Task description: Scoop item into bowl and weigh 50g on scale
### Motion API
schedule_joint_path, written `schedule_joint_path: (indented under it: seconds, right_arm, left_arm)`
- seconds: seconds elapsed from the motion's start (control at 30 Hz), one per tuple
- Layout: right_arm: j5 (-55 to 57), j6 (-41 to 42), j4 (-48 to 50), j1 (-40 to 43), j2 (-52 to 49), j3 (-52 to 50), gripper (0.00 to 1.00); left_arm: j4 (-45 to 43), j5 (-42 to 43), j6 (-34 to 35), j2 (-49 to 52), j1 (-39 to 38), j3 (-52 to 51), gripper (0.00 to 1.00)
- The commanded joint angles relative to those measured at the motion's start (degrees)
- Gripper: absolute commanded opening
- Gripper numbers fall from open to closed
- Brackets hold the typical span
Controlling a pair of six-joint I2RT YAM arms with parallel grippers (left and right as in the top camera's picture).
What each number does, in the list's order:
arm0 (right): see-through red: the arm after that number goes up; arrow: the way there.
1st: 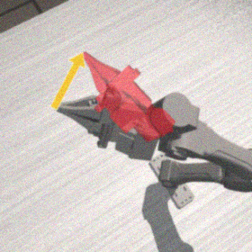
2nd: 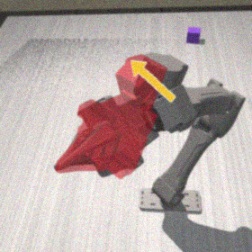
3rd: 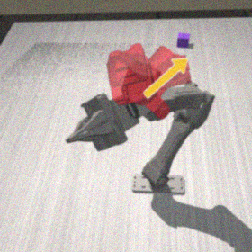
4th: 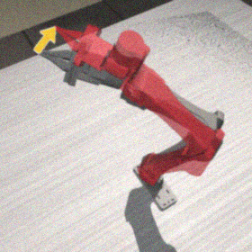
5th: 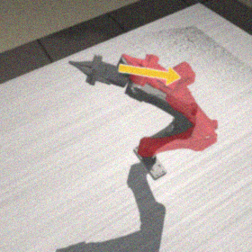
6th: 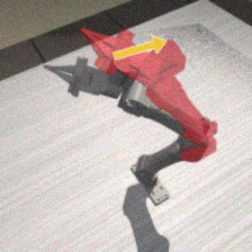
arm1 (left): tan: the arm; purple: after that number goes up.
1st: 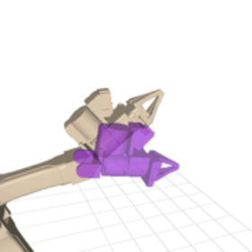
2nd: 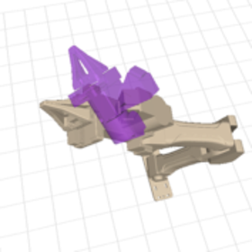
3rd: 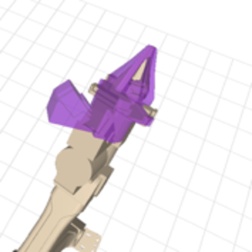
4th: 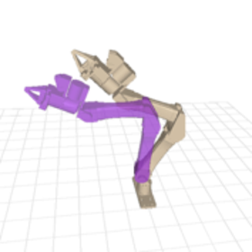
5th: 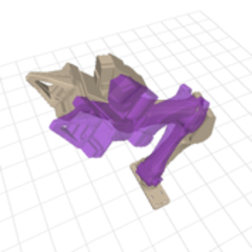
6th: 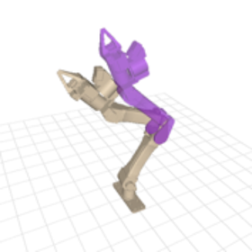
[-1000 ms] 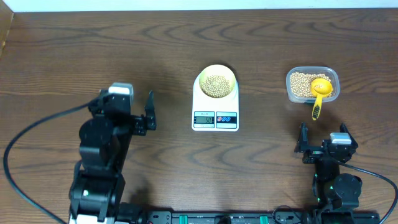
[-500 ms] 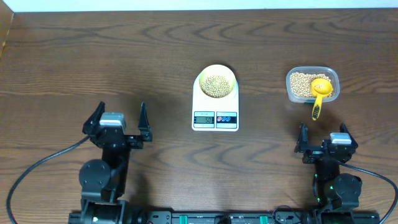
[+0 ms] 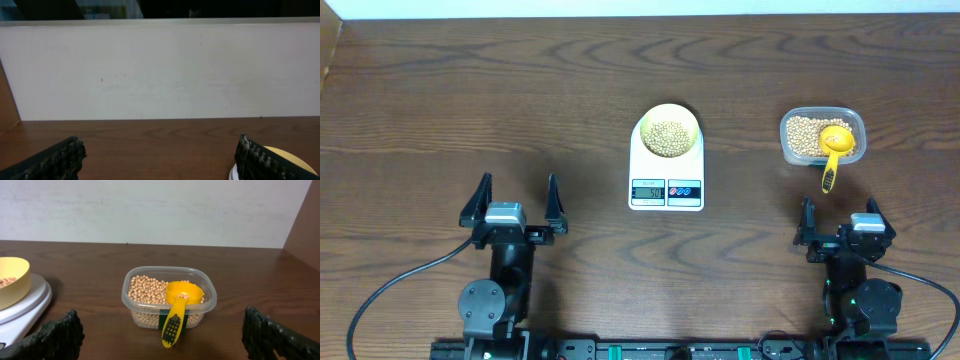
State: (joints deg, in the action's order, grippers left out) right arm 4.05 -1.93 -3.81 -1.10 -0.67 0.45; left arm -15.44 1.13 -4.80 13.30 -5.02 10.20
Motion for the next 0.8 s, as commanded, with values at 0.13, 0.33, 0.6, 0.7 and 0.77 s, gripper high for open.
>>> schedule_joint_path:
  seconds: [0.13, 0.33, 0.6, 0.7, 0.77]
  right_arm:
    - [-0.1, -0.5, -0.2, -0.4, 0.4, -0.2, 0.99]
    - [-0.1, -0.5, -0.2, -0.4, 0.4, -0.2, 0.99]
    - [-0.1, -0.5, -0.2, -0.4, 0.4, -0.2, 0.99]
    - [-0.1, -0.5, -0.2, -0.4, 0.4, -0.2, 0.99]
    - [-0.1, -0.5, -0.2, -0.4, 0.4, -0.2, 0.99]
  left_arm:
    - [-0.4, -0.5, -0.8, -5.4, 1.5, -2.7, 0.98]
    - [-0.3, -0.5, -0.8, -7.3, 2.6, -3.7, 0.98]
    - [-0.5, -0.3, -0.8, -10.4, 2.6, -6.3, 0.98]
    - [-0.5, -0.3, -0.8, -12.0, 2.8, -7.6, 0.98]
    - [-0.6, -0.3, -0.8, -13.0, 3.3, -8.4, 0.98]
